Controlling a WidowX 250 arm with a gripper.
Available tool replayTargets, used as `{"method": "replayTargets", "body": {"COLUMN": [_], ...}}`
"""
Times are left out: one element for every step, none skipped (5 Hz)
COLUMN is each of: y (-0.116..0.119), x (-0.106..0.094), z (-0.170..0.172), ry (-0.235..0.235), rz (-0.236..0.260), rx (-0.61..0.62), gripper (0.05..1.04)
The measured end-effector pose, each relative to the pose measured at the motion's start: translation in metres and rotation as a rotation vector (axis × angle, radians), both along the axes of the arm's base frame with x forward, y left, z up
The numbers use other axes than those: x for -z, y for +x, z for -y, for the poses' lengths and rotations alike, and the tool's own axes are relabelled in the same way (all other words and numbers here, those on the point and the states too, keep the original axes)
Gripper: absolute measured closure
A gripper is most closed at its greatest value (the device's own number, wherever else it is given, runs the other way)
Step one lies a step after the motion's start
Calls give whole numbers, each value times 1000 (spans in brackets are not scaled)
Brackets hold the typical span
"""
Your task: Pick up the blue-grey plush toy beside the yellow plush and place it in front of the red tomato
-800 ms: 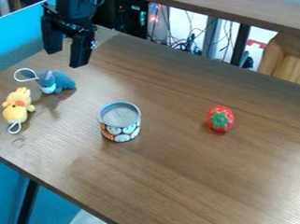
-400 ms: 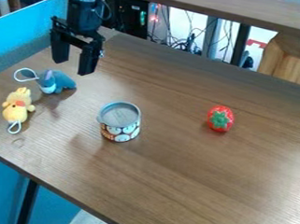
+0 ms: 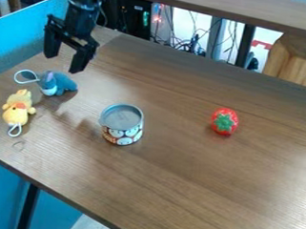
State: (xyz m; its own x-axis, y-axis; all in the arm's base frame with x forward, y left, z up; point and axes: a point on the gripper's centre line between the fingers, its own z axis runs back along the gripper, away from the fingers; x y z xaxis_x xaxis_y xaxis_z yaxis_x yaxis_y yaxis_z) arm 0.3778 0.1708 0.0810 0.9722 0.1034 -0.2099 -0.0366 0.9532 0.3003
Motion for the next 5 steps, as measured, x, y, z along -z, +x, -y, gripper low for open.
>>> {"method": "replayTargets", "body": {"y": [-3,-11,-17,-17,-28], "x": [6,16,23,27,44], "z": [-9,-25,-37,-39,-39], "ry": [32,25,14,-25,-47], "rz": [-77,-115,-149,-126,-103], "rx": [-22,-70,-117,-142,-171], "gripper": [79,79,79,112,341]}}
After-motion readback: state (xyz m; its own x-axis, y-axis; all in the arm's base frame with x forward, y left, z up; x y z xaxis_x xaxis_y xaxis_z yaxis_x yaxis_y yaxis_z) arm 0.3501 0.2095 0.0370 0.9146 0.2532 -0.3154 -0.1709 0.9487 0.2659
